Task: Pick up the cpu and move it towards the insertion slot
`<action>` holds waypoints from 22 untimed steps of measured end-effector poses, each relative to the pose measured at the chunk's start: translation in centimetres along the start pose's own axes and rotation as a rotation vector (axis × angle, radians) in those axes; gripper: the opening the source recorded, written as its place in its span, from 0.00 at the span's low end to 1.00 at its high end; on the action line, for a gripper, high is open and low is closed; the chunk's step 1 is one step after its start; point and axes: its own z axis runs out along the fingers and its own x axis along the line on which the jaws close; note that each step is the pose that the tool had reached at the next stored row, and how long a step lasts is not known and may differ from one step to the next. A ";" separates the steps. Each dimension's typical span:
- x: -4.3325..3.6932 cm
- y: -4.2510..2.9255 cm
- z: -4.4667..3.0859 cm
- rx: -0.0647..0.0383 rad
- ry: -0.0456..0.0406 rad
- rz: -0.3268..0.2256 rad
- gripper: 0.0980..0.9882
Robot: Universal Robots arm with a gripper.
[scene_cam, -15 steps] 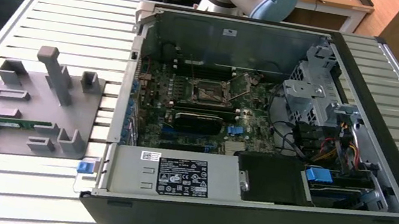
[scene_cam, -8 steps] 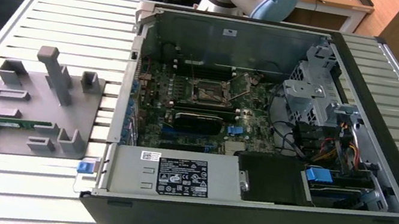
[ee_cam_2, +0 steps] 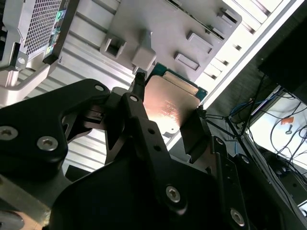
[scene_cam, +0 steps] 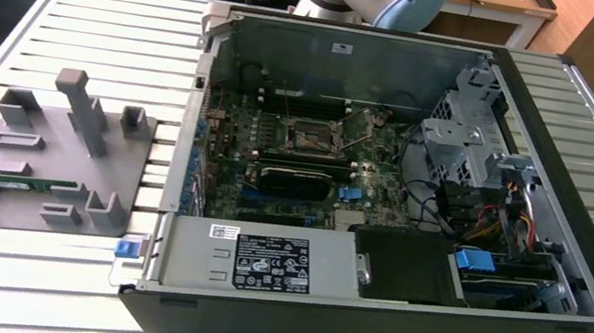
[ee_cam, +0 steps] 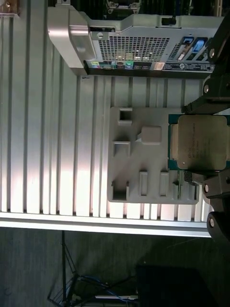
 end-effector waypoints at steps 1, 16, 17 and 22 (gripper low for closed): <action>-0.13 0.00 -0.01 0.000 0.0010 0.000 0.50; -1.80 -0.04 -0.10 0.000 0.0137 0.000 0.50; -1.85 -0.03 -0.10 0.000 0.0141 0.001 0.50; -2.18 -0.04 -0.12 0.000 0.0165 0.001 0.50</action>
